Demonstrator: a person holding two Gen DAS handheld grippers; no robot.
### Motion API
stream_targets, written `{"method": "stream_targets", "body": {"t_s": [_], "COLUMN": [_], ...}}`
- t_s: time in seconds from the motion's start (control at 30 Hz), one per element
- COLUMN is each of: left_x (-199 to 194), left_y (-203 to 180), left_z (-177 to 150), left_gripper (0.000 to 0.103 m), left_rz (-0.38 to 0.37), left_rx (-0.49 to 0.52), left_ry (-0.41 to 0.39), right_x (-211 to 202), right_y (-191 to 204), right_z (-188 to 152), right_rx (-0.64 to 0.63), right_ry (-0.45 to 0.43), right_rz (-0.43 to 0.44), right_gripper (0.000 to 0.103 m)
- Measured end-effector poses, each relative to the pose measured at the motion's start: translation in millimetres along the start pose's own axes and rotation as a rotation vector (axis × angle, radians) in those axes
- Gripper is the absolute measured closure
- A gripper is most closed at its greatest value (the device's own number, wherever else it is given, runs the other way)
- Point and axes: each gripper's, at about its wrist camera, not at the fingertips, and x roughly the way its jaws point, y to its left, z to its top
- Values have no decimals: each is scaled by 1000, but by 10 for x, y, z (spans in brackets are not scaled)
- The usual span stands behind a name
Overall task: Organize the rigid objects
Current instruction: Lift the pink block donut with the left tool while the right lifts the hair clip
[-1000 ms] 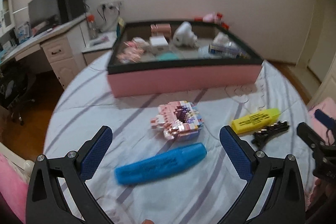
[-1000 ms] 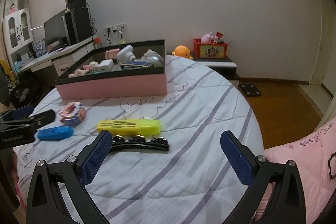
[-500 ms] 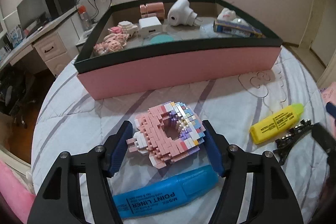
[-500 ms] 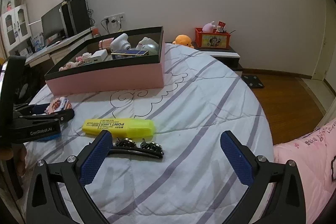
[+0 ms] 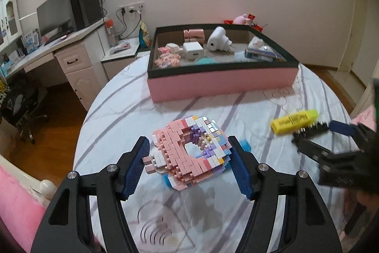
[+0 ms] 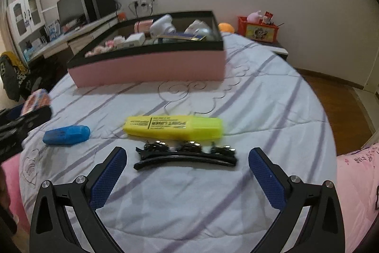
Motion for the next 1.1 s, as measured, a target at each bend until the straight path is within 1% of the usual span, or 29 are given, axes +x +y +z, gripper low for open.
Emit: {"method": "stream_targets", "body": {"t_s": [0.03,0.07,0.13,0.27,0.33,0.4,0.57,0.67,0.8,0.87,0.93,0.97,1.07,1.1], "left_x": [-20,-25,-27,-53,-69,-79,-138,-105,-84,-64,-54,-53,-36,-13], "left_y": [6,8,0,-14,-30,-60,-100,-77,-2,50,75,74,62,59], "left_z": [-25,-39,-63,-87,-95,-92,-81,-122,-261,-345,-410,-427,-453,-448], "left_gripper": [35,35,35,35,35,36,36,36,35,33,23,22,15,14], "left_rz": [-4,-9,-20,-26,-32,-34,-47,-36,-29,-26,-25,-26,-37,-45], "left_rx": [-4,-5,-6,-16,-18,-20,-19,-27,-38,-54,-74,-78,-93,-107], "left_ry": [-2,-2,-2,-7,-11,-16,-38,-21,0,17,20,21,24,30], "right_x": [50,114,149,172,165,135,28,-47,-171,-222,-243,-239,-196,-175], "right_y": [14,26,28,2,-9,-25,-20,-32,-54,-65,-81,-90,-103,-109], "right_z": [3,4,13,26,18,14,-41,-78,-164,-204,-221,-230,-238,-241], "right_rx": [-3,-9,-14,-11,-12,-7,-13,-8,-15,-25,-20,-19,-20,-17], "right_ry": [14,40,40,49,38,24,-7,-29,-45,-45,-51,-47,-41,-40], "right_rz": [-4,-28,-54,-70,-57,-52,-26,-3,22,26,36,40,30,29], "right_gripper": [0,0,0,0,1,8,7,7,7,7,7,7,7,7]}}
